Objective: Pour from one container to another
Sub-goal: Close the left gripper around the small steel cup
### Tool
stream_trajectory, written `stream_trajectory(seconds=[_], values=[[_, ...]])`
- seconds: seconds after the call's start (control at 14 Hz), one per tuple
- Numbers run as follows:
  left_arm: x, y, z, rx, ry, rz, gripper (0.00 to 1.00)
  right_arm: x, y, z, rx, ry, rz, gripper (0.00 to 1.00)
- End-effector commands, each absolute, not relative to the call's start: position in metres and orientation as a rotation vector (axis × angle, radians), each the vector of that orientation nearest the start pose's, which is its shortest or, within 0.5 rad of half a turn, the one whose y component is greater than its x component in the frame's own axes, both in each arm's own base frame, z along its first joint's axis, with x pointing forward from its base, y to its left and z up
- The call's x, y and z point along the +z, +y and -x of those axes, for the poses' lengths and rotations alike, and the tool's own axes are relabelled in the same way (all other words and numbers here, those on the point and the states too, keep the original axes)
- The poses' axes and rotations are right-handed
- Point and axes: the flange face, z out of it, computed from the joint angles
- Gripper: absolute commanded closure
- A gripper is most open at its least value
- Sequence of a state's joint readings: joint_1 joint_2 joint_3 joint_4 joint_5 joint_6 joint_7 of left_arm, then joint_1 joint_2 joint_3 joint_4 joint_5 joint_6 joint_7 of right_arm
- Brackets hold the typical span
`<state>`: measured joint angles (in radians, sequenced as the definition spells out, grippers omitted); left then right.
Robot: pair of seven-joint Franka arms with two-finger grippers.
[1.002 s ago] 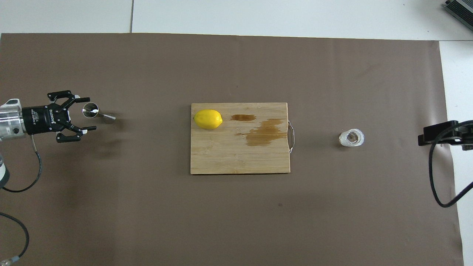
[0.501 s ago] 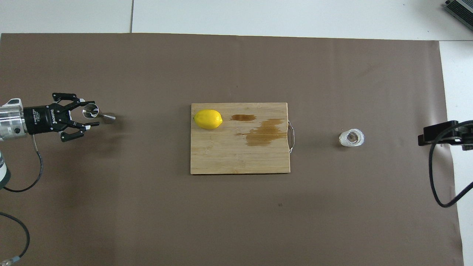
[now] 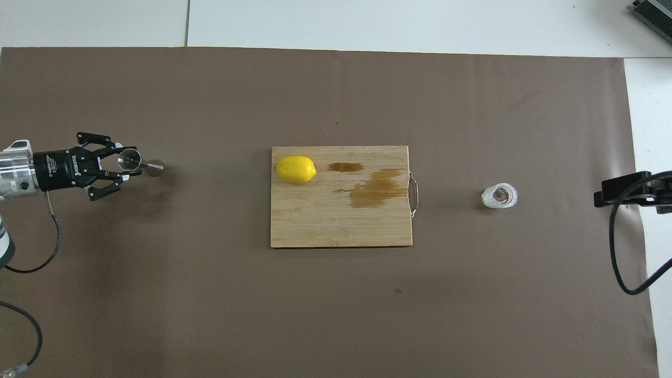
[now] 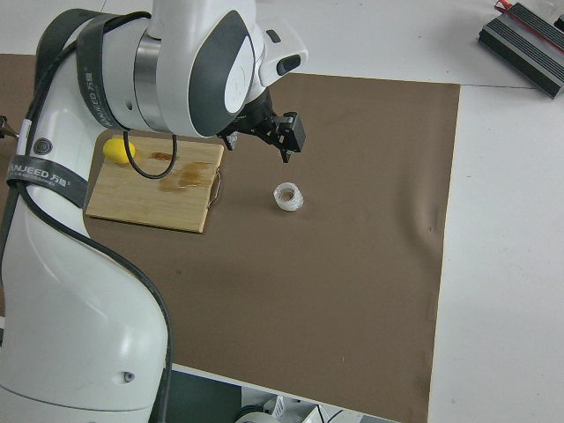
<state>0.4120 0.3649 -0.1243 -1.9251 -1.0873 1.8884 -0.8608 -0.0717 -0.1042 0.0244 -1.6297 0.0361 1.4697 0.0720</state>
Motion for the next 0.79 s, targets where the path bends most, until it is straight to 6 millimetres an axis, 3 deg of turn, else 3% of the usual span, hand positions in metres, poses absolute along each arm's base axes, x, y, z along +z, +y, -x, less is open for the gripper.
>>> stream_trajectory(seconds=[0.0,0.36,0.72], values=[[0.319,0.109,-0.587,-0.744,1.666,-1.394,1.0,0.645,-0.022,-0.504,0.088,0.18,3.093,0.0],[0.349,0.11,-0.6,-0.804,1.592,-1.398,1.0,0.645,-0.022,-0.504,0.088,0.18,3.093,0.0],[0.355,0.082,-0.602,-0.902,1.593,-1.392,1.0,0.645,-0.022,-0.504,0.088,0.18,3.093,0.0]])
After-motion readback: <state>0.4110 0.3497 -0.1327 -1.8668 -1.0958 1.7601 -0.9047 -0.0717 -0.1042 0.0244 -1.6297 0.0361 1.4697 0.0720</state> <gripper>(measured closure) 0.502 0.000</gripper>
